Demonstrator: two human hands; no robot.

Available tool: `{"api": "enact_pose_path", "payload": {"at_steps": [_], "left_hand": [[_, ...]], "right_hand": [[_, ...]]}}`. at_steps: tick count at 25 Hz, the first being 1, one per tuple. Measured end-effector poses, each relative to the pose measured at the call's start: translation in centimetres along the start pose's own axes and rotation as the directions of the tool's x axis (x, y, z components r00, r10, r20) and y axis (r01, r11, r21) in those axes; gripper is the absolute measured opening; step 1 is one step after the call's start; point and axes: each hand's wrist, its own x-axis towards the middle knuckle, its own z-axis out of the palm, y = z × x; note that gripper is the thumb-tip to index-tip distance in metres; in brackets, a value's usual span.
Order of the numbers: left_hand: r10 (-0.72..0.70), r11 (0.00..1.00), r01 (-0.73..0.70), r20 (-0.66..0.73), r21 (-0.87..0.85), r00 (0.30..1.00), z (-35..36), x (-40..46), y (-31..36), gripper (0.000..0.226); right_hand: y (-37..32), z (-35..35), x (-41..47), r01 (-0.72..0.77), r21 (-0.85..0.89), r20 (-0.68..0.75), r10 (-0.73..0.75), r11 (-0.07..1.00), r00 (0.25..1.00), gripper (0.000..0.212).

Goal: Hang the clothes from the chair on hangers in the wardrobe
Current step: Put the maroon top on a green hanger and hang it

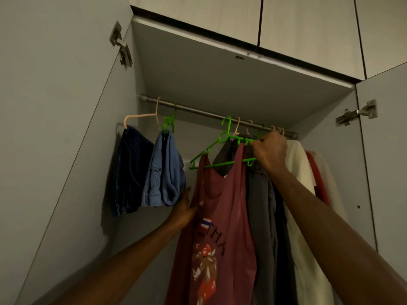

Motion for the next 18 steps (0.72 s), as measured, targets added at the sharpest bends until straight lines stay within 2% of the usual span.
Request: {"api": "enact_pose_path", "payload": {"at_steps": [4, 8, 12, 16, 18], "left_hand": [[0.134, 0.976, -0.14, -0.048, -0.168, 0.99, 1.0, 4.5, -0.1, 0.056], [0.11, 0.975, -0.125, -0.089, -0.183, 0.99, 2.1, 8.7, -1.3, 0.057], [0.083, 0.984, -0.091, -0.055, -0.151, 0.995, 2.1, 11.4, -2.8, 0.063], [0.05, 0.983, -0.06, -0.061, -0.176, 0.997, 1.6, 12.4, -3.5, 0.056], [0.046, 0.978, -0.058, -0.063, -0.202, 0.997, 1.5, 12.7, -3.7, 0.045]], "right_hand": [[-1.2, 2.6, 3.1, 0.011, 0.061, -0.064, -0.007, 0.998, 0.998, 0.015], [-1.7, 5.1, 5.7, 0.046, 0.019, -0.072, -0.044, 0.999, 0.996, 0.02], [-1.9, 6.8, 7.1, 0.039, -0.015, -0.079, -0.04, 0.999, 0.996, 0.02], [-2.4, 8.4, 7.4, 0.015, -0.026, -0.06, -0.017, 1.0, 0.998, 0.023], [-2.5, 9.1, 7.3, 0.012, -0.041, -0.047, -0.014, 0.999, 0.999, 0.023]]}}
